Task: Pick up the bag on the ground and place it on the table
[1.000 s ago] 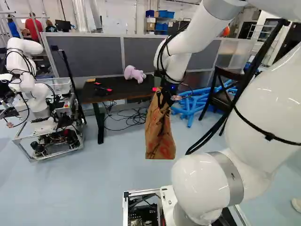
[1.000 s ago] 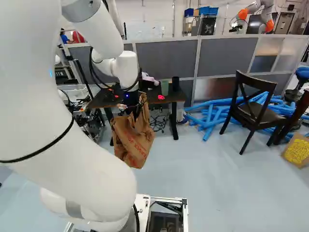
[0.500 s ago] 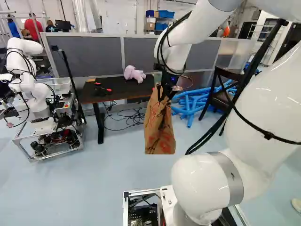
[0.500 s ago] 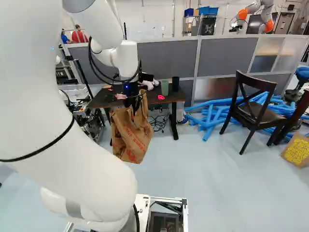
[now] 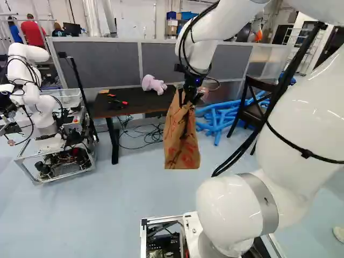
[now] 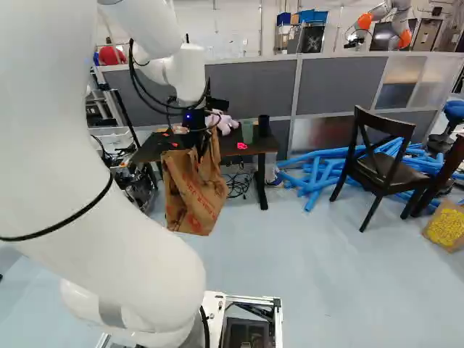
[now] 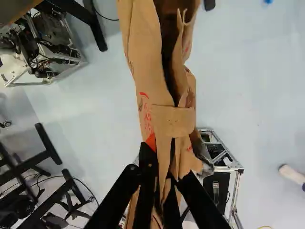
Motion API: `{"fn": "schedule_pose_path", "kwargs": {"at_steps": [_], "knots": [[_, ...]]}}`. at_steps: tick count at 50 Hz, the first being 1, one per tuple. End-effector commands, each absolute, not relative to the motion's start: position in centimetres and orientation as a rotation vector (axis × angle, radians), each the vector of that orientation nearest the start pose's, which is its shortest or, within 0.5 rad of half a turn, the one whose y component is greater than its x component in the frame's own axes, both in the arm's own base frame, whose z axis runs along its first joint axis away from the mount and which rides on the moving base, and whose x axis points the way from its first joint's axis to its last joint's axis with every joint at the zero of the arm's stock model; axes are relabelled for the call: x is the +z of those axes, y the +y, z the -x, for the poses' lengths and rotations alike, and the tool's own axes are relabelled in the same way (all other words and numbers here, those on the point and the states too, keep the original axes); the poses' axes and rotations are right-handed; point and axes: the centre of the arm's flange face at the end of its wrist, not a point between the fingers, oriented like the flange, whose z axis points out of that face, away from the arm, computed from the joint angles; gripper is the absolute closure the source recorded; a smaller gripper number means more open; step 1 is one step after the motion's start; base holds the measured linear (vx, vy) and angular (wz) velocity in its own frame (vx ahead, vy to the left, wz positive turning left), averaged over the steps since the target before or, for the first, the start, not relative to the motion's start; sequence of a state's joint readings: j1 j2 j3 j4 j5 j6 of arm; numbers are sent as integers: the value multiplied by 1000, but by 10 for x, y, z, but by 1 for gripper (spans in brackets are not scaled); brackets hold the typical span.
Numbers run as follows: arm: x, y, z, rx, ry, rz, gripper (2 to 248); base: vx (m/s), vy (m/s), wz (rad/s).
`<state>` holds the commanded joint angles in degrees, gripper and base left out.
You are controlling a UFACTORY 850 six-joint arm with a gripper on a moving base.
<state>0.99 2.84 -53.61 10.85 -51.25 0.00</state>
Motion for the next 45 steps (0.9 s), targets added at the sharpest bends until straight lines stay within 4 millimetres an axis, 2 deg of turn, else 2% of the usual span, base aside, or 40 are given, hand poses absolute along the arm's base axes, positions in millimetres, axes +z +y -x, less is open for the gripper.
{"fn": "schedule_pose_path", "kwargs": {"at_steps": [21, 45], "knots": [[586, 36, -437, -232, 81, 2971, 229, 0, 0, 0], [621, 58, -434, -338, -3, 2950, 229, 0, 0, 0]]}}
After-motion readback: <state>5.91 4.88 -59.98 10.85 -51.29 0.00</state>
